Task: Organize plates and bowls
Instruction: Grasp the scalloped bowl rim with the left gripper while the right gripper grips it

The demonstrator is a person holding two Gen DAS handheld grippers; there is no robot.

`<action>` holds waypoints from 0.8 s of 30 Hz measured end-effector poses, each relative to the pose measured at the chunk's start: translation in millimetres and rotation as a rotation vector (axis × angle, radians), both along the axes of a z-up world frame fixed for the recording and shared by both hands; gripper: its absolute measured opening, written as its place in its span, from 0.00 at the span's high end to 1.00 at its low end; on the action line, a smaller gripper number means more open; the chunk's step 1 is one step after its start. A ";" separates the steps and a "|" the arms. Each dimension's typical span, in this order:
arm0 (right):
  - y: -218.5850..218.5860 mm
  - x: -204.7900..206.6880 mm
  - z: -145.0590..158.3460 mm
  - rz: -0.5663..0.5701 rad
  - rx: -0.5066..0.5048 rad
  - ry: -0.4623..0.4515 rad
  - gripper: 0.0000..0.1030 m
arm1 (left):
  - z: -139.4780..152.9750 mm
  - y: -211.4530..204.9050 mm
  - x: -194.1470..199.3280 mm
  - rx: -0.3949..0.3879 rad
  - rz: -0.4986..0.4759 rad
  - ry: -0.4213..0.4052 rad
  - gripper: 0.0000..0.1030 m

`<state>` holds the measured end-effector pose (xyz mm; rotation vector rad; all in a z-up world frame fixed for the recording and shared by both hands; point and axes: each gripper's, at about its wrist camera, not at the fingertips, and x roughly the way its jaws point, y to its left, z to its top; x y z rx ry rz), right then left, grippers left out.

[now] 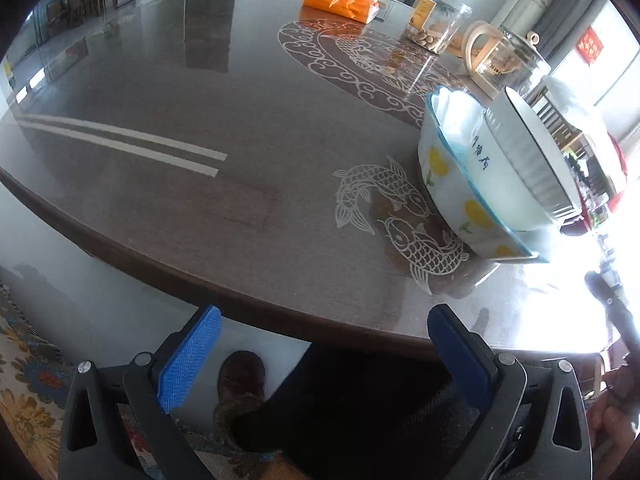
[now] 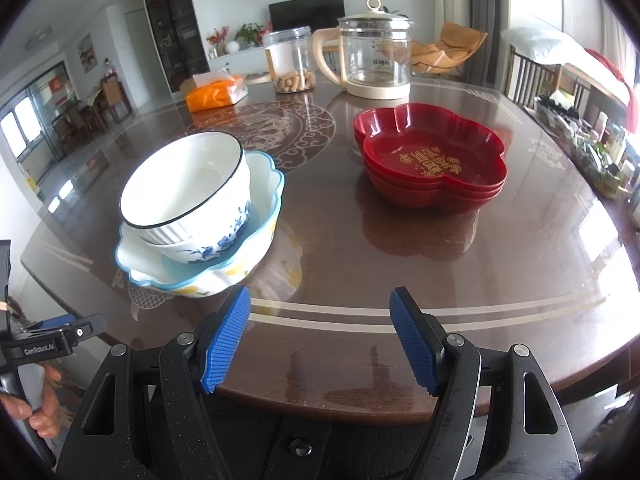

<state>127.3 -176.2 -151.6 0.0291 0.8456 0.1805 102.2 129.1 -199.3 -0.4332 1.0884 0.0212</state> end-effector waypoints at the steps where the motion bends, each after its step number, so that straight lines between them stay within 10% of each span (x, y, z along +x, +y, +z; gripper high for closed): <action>1: -1.1 0.5 -0.1 0.000 0.010 -0.002 0.27 | 0.4 4.4 0.5 -0.055 0.016 -0.007 0.01; 4: -5.0 0.4 2.4 -0.004 0.050 -0.023 0.27 | 10.5 14.4 5.6 -0.138 0.102 -0.081 0.01; 10: -8.6 10.7 10.8 0.003 0.098 -0.063 0.27 | 39.2 -8.0 35.2 -0.058 -0.004 -0.201 0.02; 17: -2.0 32.4 13.1 0.037 0.103 -0.081 0.28 | 28.9 -16.3 68.3 -0.084 -0.086 -0.140 0.33; 24: 7.5 61.4 -1.6 0.073 0.134 -0.018 0.44 | 23.7 -27.7 82.8 -0.032 -0.103 -0.137 0.40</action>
